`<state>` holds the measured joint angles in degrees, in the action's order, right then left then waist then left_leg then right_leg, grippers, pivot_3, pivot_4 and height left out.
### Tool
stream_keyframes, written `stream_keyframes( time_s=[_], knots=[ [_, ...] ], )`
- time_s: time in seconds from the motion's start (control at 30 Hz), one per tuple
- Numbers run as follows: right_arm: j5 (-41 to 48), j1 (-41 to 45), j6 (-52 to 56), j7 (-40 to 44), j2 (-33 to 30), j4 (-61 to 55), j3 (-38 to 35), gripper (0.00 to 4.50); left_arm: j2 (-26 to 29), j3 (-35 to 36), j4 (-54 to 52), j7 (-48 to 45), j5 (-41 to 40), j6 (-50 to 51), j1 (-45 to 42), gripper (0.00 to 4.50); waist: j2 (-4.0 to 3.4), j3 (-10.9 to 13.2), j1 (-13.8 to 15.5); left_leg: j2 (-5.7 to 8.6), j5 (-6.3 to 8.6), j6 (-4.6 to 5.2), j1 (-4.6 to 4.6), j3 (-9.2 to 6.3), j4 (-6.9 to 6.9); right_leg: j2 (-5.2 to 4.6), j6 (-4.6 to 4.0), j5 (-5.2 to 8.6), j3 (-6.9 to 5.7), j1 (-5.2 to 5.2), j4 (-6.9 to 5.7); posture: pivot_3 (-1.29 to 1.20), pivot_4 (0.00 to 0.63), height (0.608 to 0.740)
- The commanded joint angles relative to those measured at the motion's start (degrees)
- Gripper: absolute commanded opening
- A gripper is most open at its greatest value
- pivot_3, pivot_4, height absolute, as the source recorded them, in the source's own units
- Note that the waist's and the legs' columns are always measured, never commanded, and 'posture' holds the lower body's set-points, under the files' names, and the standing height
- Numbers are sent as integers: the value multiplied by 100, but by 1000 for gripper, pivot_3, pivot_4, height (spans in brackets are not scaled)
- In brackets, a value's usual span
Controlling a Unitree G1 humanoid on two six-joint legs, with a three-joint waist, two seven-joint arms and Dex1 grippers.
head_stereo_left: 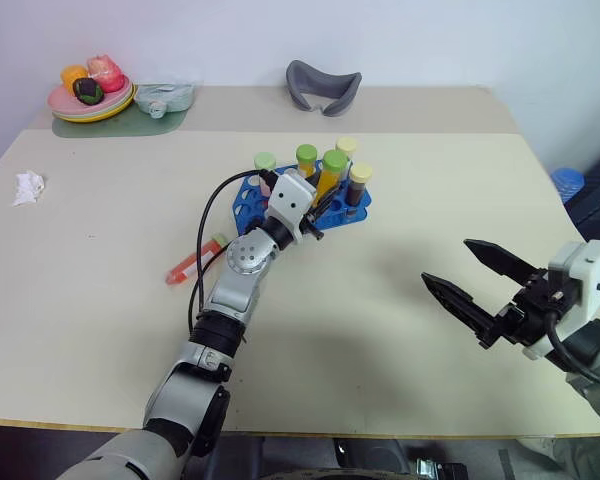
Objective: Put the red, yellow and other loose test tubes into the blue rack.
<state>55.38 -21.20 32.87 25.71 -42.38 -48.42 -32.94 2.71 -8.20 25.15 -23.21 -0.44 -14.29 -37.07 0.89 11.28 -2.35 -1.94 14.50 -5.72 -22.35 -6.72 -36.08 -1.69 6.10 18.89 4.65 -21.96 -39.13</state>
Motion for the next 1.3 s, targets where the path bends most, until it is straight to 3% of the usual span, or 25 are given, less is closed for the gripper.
stream_keyframes(
  time_s=[0.03,0.93,1.03,1.17,1.3],
  knots=[
    [20,-80,-145,80,29,-141,-286,4500,46,35,124,76,75,12,-72,1166,0,0,-1,0,0,0,1,0,0,0,0,0,0,1,0,0,150,740],
    [19,99,-116,48,-3,-101,-247,4500,-10,31,-39,-271,-264,325,173,1166,0,-2,6,0,1,1,5,-1,2,0,1,1,-1,9,5,0,150,740],
    [7,137,-110,46,8,-93,-216,4500,-97,166,-173,-530,-641,399,155,2356,0,-2,17,0,1,1,4,-1,2,0,1,1,-1,9,6,0,150,740],
    [-10,205,-104,31,8,-77,-156,4500,-146,243,-238,-487,-688,270,157,4386,0,-2,16,0,1,1,3,-1,2,0,1,1,-1,9,8,0,150,740],
    [-40,283,-97,44,-1,-36,-75,4500,-124,314,-678,-452,-801,224,335,4450,0,-2,5,0,1,1,4,-1,2,0,1,1,-1,9,8,0,150,740]
  ],
)
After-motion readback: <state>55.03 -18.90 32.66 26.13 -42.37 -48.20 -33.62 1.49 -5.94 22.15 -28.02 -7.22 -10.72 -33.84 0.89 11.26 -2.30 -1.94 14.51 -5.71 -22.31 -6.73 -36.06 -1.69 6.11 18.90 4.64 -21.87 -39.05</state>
